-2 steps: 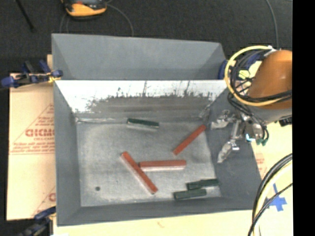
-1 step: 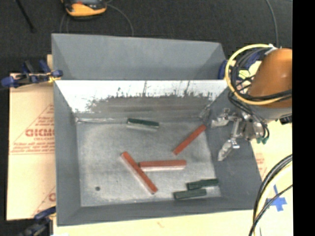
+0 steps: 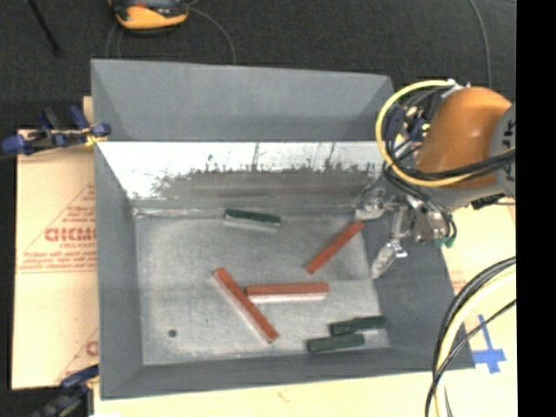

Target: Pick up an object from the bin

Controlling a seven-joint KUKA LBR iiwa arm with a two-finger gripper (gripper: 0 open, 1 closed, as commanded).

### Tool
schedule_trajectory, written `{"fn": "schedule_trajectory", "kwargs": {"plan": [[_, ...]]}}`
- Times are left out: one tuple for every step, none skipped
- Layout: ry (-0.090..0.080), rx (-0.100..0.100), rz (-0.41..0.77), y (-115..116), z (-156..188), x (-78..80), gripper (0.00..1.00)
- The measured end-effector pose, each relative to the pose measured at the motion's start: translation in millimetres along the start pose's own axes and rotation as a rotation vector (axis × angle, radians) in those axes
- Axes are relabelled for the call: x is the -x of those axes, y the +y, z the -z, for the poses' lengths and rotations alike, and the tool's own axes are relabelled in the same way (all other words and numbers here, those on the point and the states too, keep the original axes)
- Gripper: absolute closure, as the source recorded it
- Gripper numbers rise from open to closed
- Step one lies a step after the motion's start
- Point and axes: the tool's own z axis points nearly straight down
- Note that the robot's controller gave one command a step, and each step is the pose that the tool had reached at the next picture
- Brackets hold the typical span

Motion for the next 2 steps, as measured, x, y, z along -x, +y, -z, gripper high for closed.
{"fn": "schedule_trajectory", "kwargs": {"plan": [[0.008,0.005,0.288,15.7,-6.0,28.2,0.0],[0.002,0.003,0.353,22.3,0.0,42.7,0.0]]}}
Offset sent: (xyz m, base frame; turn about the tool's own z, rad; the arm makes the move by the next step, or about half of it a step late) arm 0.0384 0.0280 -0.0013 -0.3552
